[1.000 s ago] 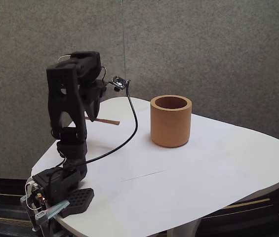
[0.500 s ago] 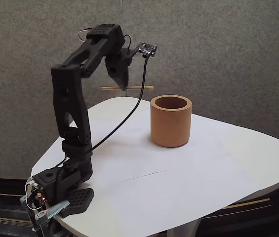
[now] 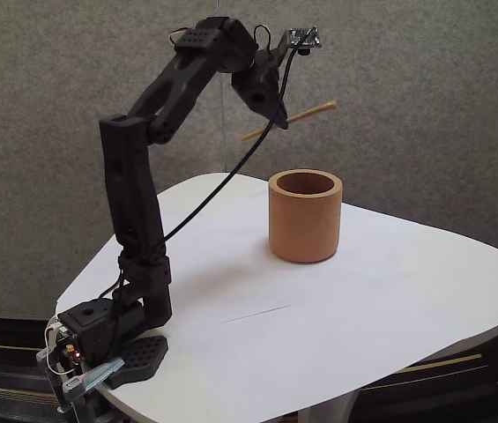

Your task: Grab the pen and put it in the pen holder.

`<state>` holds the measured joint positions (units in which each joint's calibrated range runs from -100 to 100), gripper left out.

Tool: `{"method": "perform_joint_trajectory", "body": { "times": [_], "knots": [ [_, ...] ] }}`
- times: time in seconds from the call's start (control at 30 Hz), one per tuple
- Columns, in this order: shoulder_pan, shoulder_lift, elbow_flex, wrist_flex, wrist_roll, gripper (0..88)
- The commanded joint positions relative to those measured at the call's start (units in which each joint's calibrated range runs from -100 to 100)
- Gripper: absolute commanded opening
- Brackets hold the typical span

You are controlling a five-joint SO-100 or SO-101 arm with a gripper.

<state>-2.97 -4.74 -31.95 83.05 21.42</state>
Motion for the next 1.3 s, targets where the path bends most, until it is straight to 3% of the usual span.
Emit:
{"method": "perform_joint_trajectory", "body": {
  "times": [0.0, 0.4, 0.63, 1.07, 1.27],
  "knots": [
    [2.6, -1.1, -6.9, -0.9, 5.0, 0.7],
    [4.4, -1.1, -8.3, -16.5, 17.0, 0.7],
    [4.4, -1.2, 1.2, -31.1, 23.4, 0.7],
    [3.0, -19.7, 45.4, -53.6, 23.9, 0.7],
    [1.9, -25.5, 56.8, -56.5, 23.9, 0.7]
  ]
}}
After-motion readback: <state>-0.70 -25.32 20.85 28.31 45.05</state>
